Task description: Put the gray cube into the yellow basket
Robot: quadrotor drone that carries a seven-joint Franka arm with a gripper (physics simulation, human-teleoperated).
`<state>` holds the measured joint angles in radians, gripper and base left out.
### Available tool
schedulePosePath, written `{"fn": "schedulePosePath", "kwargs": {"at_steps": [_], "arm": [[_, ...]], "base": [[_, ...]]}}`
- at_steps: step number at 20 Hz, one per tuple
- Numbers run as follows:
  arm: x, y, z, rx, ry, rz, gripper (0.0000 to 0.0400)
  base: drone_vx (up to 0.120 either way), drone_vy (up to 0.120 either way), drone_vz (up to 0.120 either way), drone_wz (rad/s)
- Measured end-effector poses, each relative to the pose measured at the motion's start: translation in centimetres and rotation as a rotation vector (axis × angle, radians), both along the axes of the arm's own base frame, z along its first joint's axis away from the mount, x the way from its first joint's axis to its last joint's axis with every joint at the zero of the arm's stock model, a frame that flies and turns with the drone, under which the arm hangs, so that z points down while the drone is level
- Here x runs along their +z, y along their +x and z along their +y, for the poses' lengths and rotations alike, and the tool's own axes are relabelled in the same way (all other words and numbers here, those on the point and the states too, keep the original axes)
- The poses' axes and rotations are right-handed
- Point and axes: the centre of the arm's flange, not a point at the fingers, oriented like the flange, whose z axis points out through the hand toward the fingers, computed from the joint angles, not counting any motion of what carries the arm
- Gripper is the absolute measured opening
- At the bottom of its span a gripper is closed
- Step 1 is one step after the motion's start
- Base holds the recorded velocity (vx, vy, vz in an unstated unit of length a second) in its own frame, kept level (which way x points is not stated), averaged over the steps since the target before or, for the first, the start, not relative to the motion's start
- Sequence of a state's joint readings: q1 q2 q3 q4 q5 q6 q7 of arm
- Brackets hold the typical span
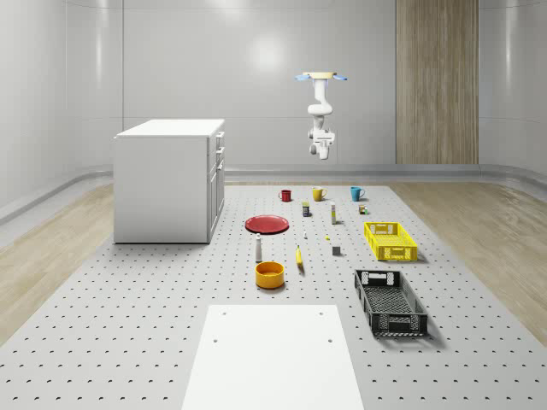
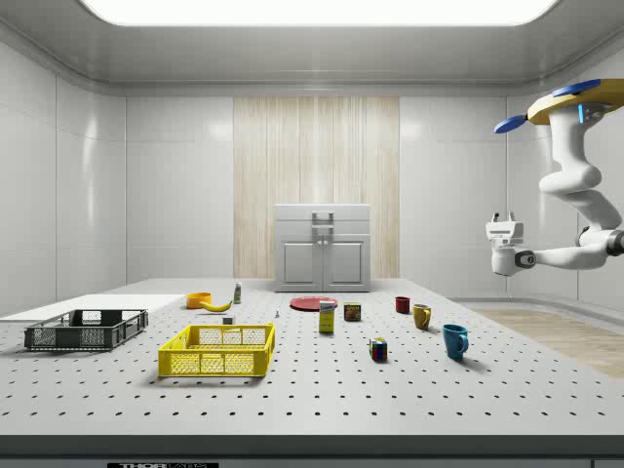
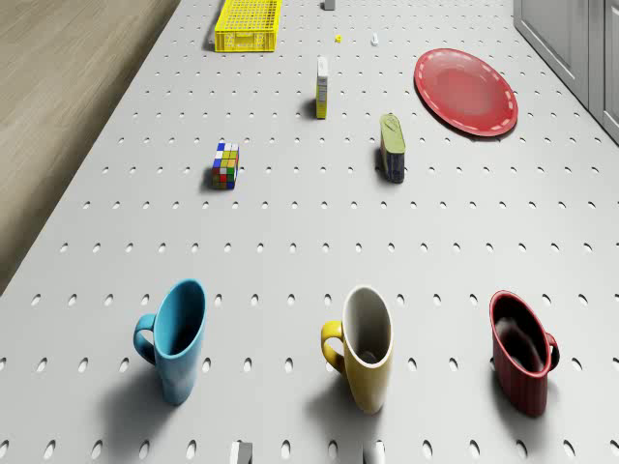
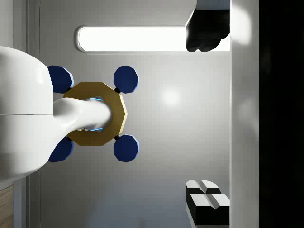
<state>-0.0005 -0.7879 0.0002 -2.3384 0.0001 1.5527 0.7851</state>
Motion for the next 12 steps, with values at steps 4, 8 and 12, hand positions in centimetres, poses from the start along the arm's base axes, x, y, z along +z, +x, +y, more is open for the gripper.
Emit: {"fn": "schedulePosePath", "kwargs": {"at_steps": [4,8,12], "arm": [[3.0,-0.4,0.0,0.0,0.0,-0.003,0.04],[5.6,-0.3,0.0,0.0,0.0,-0.006,0.04],[7.5,-0.1,0.0,0.0,0.0,-0.009,0.04]], "base": [[0.0,0.0,0.0,0.0],[0.0,0.0,0.0,0.0],[0.0,0.0,0.0,0.0]]}}
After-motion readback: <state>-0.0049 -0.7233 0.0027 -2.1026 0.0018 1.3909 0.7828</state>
